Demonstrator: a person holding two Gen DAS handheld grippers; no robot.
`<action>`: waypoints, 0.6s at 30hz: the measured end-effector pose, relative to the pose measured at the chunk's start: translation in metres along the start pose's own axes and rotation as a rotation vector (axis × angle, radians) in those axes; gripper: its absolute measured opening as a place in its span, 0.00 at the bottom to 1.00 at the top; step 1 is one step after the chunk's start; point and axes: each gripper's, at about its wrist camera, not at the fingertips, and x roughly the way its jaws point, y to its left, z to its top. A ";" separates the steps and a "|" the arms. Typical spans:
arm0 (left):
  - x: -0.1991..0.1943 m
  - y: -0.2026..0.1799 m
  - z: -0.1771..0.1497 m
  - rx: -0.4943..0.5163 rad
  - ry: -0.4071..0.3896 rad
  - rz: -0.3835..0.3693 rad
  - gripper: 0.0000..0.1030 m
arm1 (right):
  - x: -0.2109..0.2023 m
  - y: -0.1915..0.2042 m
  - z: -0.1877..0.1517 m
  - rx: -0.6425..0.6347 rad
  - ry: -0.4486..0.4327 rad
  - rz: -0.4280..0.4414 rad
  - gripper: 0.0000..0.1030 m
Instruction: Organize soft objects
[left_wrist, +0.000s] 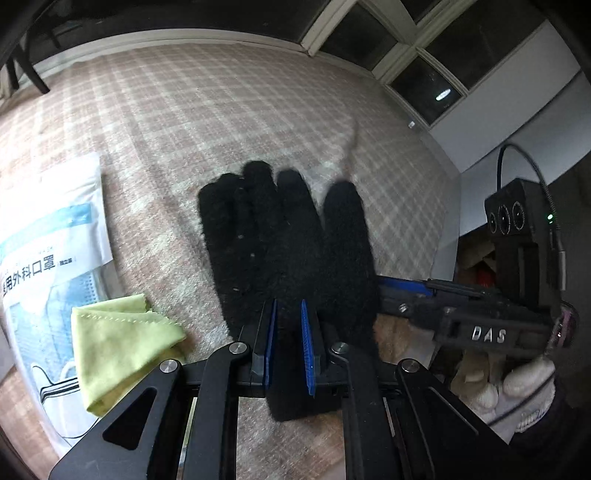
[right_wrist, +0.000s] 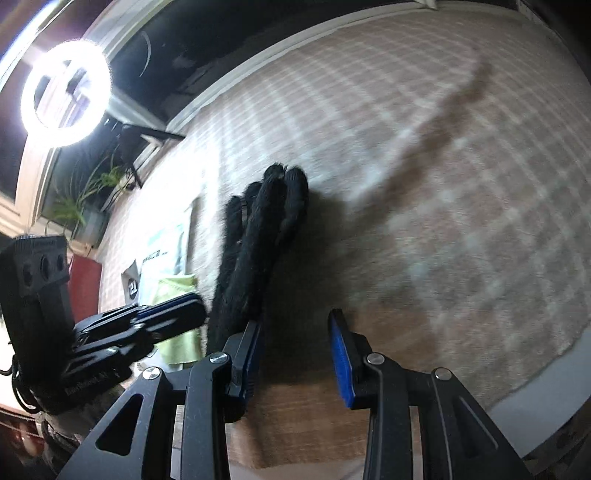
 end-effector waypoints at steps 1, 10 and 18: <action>-0.001 0.002 0.000 -0.010 -0.004 0.002 0.13 | -0.001 -0.003 -0.001 0.008 -0.004 -0.001 0.30; -0.015 0.034 -0.007 -0.081 -0.006 0.059 0.26 | -0.012 -0.023 0.004 0.121 -0.039 0.143 0.37; -0.001 0.022 0.003 -0.073 0.005 0.077 0.36 | -0.027 -0.008 0.011 0.087 -0.052 0.163 0.42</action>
